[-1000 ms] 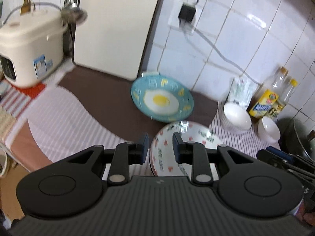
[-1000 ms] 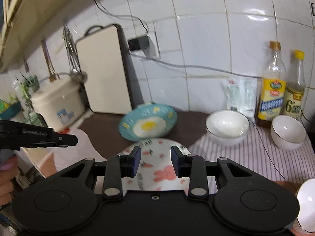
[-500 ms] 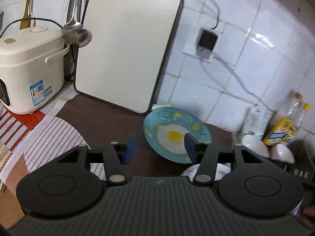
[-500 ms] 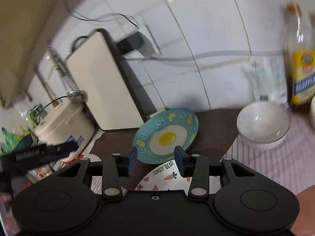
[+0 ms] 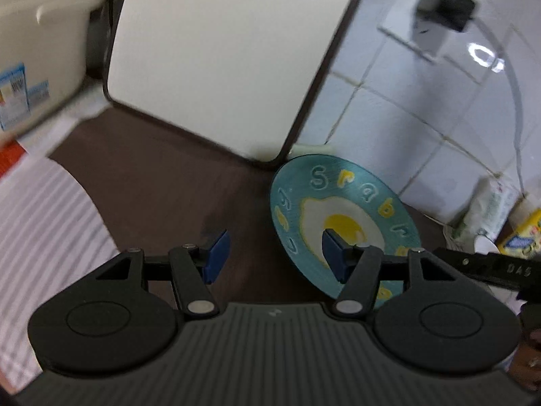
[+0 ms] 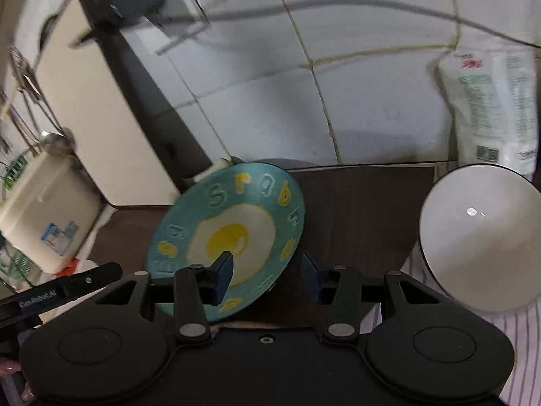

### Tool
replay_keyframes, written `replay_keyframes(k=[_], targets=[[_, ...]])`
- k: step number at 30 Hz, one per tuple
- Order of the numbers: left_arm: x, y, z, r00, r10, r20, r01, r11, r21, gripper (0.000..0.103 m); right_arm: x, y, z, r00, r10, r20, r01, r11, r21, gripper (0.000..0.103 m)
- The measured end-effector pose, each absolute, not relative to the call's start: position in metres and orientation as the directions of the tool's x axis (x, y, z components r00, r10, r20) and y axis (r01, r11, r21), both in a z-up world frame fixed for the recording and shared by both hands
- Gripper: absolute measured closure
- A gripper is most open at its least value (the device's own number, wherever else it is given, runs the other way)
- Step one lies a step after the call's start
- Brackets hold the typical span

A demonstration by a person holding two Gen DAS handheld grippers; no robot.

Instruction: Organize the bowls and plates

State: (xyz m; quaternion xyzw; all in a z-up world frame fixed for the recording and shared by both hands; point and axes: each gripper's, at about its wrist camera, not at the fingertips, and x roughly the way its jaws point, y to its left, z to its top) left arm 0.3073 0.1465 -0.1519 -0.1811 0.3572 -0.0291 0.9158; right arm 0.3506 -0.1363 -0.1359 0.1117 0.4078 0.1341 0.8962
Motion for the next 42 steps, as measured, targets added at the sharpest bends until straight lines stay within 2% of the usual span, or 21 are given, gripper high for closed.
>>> replay_keyframes(k=[5, 9, 10, 11, 12, 15, 17, 20, 23, 30, 38, 42], targets=[[0.333, 0.144, -0.175, 0.691, -0.189, -0.697, -0.085, 0.937, -0.339, 0.044, 0.379, -0.142, -0.152, 0.580, 0.356, -0.733, -0.084, 0.921, 0.381, 0.052], [0.344, 0.144, -0.181, 0.685, -0.209, -0.698, -0.095, 0.924, -0.370, 0.044, 0.390, -0.133, -0.160, 0.553, 0.346, -0.758, -0.113, 0.932, 0.343, 0.052], [0.347, 0.144, -0.182, 0.687, -0.207, -0.697, -0.100, 0.923, -0.372, 0.048, 0.392, -0.132, -0.162, 0.545, 0.351, -0.761, -0.118, 0.931, 0.345, 0.052], [0.348, 0.144, -0.182, 0.691, -0.203, -0.694, -0.104, 0.922, -0.373, 0.065, 0.395, -0.132, -0.163, 0.540, 0.358, -0.762, -0.121, 0.929, 0.351, 0.053], [0.352, 0.144, -0.182, 0.688, -0.198, -0.698, -0.115, 0.920, -0.374, 0.072, 0.398, -0.131, -0.165, 0.536, 0.368, -0.760, -0.126, 0.925, 0.358, 0.053], [0.362, 0.146, -0.187, 0.662, -0.202, -0.722, -0.143, 0.911, -0.386, 0.078, 0.407, -0.131, -0.164, 0.518, 0.385, -0.764, -0.158, 0.921, 0.357, 0.054], [0.366, 0.148, -0.191, 0.650, -0.227, -0.725, -0.162, 0.891, -0.424, 0.081, 0.416, -0.135, -0.164, 0.510, 0.394, -0.764, -0.161, 0.917, 0.365, 0.064], [0.366, 0.144, -0.192, 0.650, -0.220, -0.727, -0.155, 0.899, -0.411, 0.083, 0.424, -0.142, -0.169, 0.512, 0.409, -0.756, -0.147, 0.908, 0.391, 0.082], [0.370, 0.141, -0.193, 0.642, -0.233, -0.730, -0.158, 0.892, -0.423, 0.089, 0.423, -0.150, -0.173, 0.516, 0.443, -0.733, -0.158, 0.890, 0.427, 0.086], [0.376, 0.127, -0.186, 0.591, -0.204, -0.780, -0.202, 0.899, -0.389, 0.089, 0.426, -0.148, -0.167, 0.499, 0.453, -0.739, -0.186, 0.889, 0.420, 0.086], [0.335, 0.113, -0.153, 0.607, -0.174, -0.775, -0.173, 0.923, -0.343, 0.089, 0.373, -0.164, -0.142, 0.556, 0.477, -0.680, -0.145, 0.862, 0.486, 0.087], [0.312, 0.115, -0.121, 0.596, -0.211, -0.775, -0.101, 0.938, -0.333, 0.089, 0.336, -0.175, -0.122, 0.595, 0.503, -0.627, -0.119, 0.826, 0.550, 0.087]])
